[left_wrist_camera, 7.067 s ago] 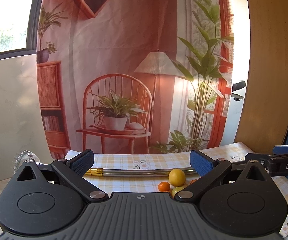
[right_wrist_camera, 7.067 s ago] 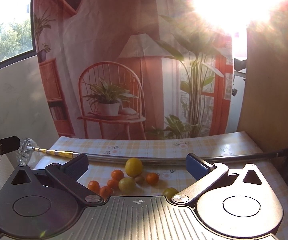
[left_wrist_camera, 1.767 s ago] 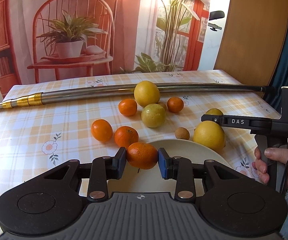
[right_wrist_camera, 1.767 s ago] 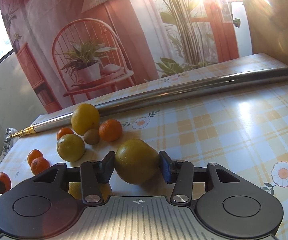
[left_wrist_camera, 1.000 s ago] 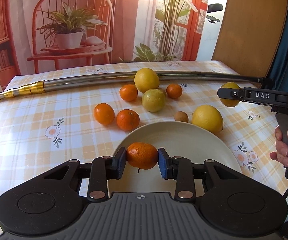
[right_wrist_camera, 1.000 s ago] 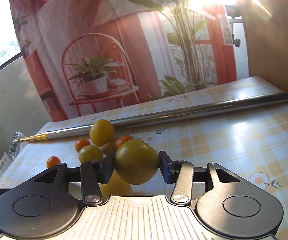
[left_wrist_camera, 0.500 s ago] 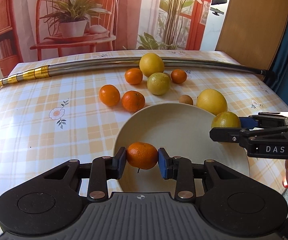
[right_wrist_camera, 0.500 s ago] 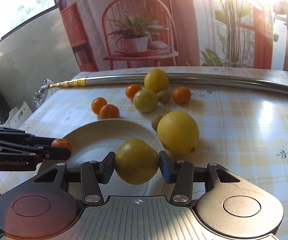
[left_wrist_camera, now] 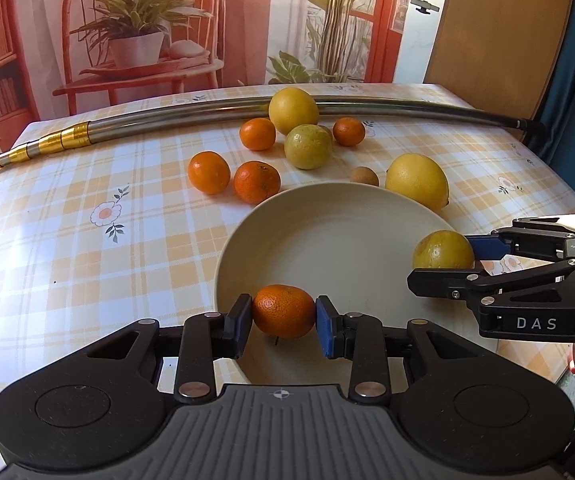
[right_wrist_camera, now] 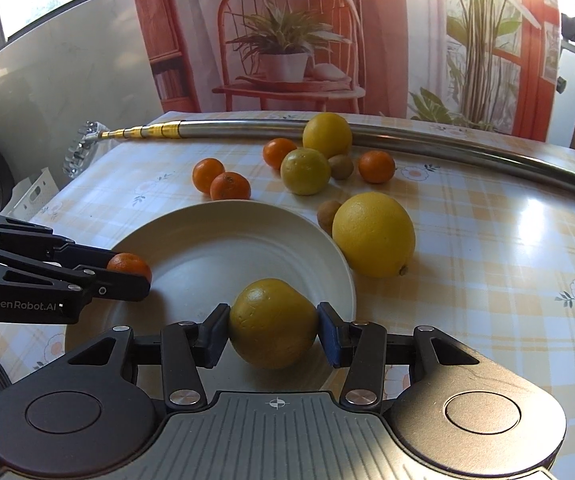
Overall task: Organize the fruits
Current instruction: 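Carry both fruits over the cream plate and open both tools to drop them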
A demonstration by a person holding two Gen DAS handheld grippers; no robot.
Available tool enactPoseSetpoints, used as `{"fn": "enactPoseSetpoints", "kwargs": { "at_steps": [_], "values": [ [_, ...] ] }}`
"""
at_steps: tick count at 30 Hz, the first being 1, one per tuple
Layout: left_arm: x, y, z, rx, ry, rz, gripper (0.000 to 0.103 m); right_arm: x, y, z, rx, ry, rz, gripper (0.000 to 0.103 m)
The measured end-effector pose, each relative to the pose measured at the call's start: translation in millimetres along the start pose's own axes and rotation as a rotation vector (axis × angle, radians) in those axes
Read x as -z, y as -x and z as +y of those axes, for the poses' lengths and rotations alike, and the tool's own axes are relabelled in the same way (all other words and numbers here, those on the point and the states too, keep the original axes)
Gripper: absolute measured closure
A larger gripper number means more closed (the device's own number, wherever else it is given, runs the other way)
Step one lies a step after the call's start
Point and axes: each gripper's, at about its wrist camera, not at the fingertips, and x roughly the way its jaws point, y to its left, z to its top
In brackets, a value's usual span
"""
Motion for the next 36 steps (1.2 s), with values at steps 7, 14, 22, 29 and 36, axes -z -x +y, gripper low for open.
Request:
{"fn": "enactPoseSetpoints", "kwargs": {
  "at_steps": [7,14,22,29,36],
  "values": [
    [0.6,-1.5,1.1,-0.006,0.005,0.008,0.067,0.8,-1.0,-1.6,0.004,-0.006,0.003,0.059],
    [0.4,-1.4,1.3,-0.007,0.005,0.008,0.067,-0.1,-0.1,-1.3,0.011,-0.002,-0.007,0.056],
    [0.1,2.2,2.3,-0.017,0.012,-0.008,0.066,-0.8,5.8,-0.1,0.017,0.011,-0.037,0.051],
    [-0.8,6.7,2.7,-0.026,0.02,-0.033,0.066,-1.6,12.1,0.7,0.023,0.016,-0.072,0.051],
    [-8.5,13.9,10.0,-0.035,0.04,-0.061,0.066,-10.3,22.4,0.5,0.033,0.04,-0.12,0.051]
  ]
}}
